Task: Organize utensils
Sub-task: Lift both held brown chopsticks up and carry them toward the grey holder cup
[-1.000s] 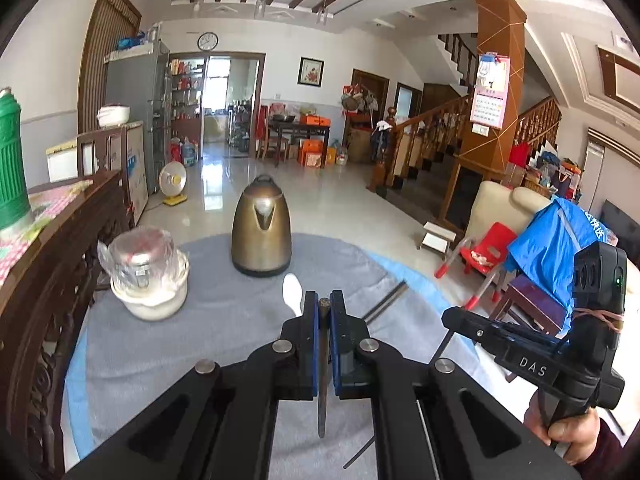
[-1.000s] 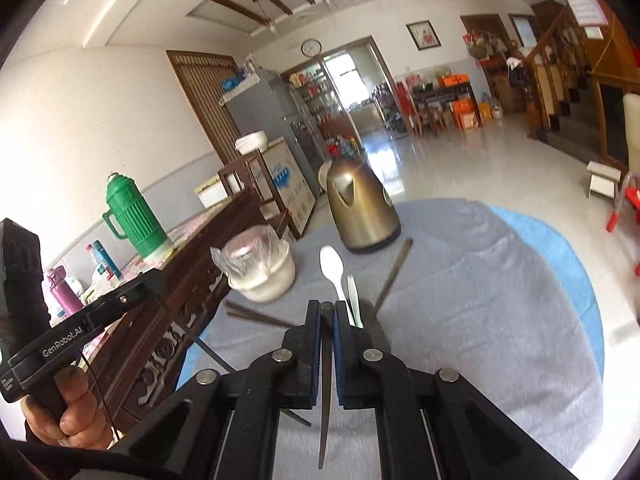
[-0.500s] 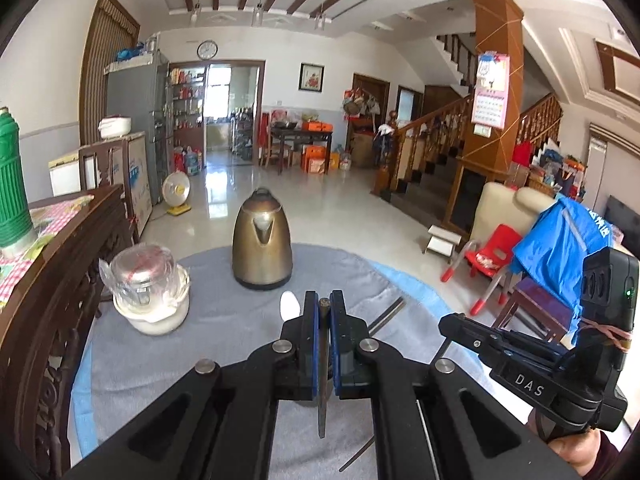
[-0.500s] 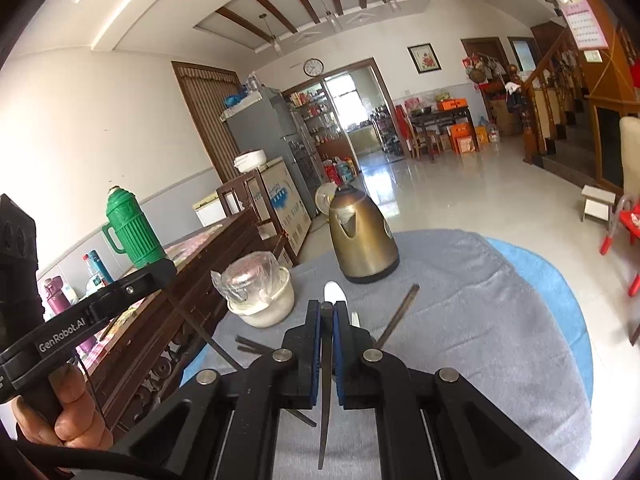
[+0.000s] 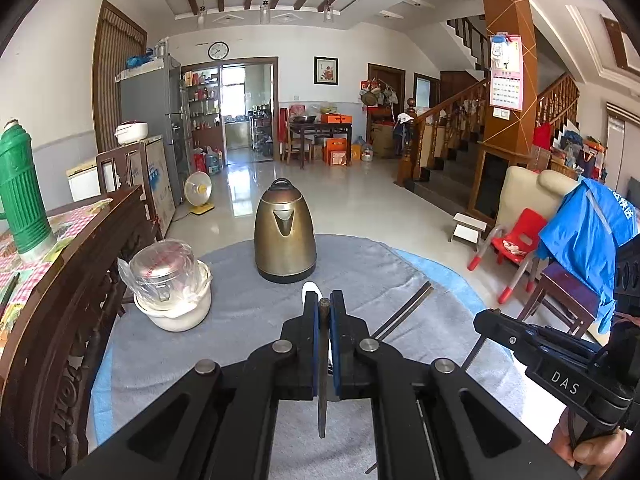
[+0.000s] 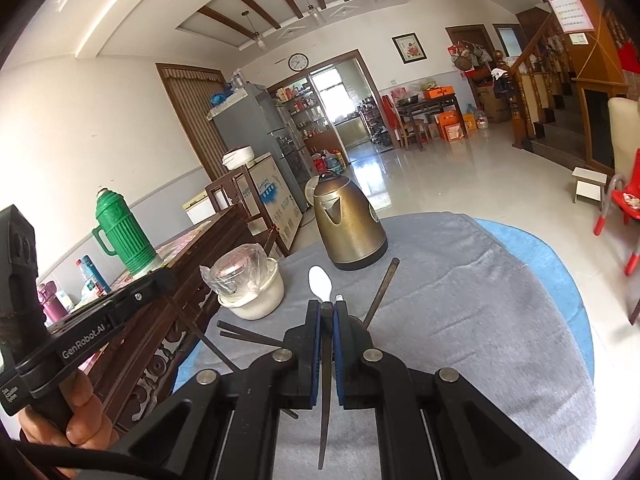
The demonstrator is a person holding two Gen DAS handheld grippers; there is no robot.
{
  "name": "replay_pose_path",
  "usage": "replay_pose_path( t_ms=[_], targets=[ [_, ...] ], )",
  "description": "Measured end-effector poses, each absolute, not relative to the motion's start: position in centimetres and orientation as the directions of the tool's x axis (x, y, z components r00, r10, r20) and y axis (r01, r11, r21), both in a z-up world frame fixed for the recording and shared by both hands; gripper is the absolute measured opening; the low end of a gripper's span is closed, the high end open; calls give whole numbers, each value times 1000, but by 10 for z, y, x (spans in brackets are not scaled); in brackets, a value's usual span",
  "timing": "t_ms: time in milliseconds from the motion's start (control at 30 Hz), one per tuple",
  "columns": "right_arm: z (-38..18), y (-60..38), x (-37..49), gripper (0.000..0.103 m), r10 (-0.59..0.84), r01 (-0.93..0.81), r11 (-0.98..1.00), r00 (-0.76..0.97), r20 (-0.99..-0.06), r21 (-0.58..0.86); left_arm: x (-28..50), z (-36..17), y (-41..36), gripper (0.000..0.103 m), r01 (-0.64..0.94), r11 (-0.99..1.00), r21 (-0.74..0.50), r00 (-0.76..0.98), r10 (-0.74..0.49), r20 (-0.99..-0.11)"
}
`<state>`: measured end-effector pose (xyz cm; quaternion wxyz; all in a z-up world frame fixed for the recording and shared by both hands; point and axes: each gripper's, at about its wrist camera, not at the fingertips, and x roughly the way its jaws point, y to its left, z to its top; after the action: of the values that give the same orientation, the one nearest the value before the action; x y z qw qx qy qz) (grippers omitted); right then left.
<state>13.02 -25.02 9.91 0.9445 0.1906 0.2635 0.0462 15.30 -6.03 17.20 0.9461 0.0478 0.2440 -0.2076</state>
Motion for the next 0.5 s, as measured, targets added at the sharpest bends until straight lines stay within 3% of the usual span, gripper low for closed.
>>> replay_pose_path(
  t_ms=[500],
  targets=[
    [129, -252, 130, 6, 139, 17, 941, 891, -433, 337, 150, 196, -70, 5, 441, 897, -1, 802, -395, -448]
  ],
)
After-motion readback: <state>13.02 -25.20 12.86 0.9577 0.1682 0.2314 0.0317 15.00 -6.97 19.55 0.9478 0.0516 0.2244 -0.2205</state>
